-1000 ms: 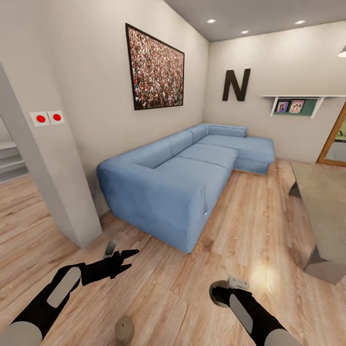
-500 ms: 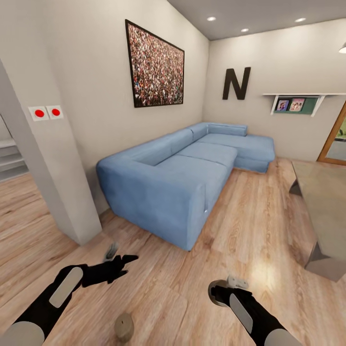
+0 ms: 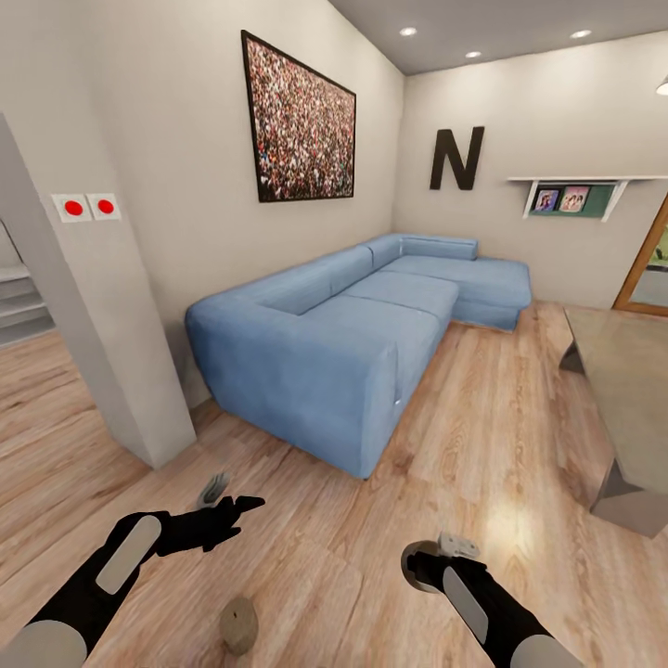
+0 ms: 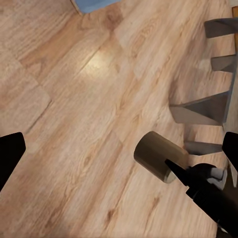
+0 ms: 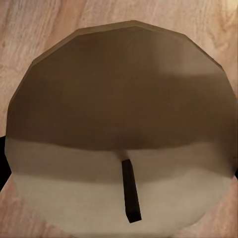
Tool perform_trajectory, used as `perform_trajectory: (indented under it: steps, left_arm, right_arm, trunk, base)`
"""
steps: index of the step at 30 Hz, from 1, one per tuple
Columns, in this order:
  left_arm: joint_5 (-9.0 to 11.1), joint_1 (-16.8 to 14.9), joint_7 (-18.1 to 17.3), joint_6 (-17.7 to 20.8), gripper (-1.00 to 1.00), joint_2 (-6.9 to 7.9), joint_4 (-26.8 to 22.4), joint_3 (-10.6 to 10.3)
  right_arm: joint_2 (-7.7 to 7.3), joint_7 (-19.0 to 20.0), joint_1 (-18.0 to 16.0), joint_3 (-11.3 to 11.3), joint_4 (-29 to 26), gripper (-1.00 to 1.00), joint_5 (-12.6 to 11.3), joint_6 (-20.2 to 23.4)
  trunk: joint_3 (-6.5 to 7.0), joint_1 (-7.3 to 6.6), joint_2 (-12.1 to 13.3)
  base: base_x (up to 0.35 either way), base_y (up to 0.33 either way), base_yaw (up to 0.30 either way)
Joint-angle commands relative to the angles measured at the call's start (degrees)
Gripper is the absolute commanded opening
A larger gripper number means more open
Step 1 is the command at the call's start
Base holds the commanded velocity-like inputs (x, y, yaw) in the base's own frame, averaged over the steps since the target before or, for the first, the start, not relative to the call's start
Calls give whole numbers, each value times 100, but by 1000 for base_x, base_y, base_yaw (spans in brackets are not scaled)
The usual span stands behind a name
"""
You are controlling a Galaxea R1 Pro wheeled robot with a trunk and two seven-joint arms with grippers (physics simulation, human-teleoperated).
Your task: Place each of the two pumpkins and all three candles from the living room inside a cabinet in the living room (use any cabinet), then make sure every cabinet is closed, and position the cauldron so it is next to a table in the living room.
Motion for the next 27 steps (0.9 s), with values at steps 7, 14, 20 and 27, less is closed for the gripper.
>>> perform_trajectory:
  steps: [7,14,20,27]
  left_arm:
    - [-20,-4,-17,-2,100,4,0,-29]
    - [-42,-5,722,-34,100,-151,0,-86]
    - [-52,-4,1075,-45,100,-235,0,-91]
    - [-60,-5,1113,-47,100,-241,-1,-98]
  right_arm:
    - [-12,-31,-4,52,-58,-100,-66,35]
    - [-33,228,76,-190,-2841,-100,-138,1134]
    - [-35,242,265,-496,-3858,-100,-144,1692]
    - [-35,245,488,-515,-4646,-100,-147,2204]
  trunk:
    - [-131,153,-285]
    - [-257,307,-566]
    - [-365,439,-806]
    - [-491,593,-1087]
  base:
    - [0,0,0]
    - [0,0,0]
    - [0,0,0]
    - [0,0,0]
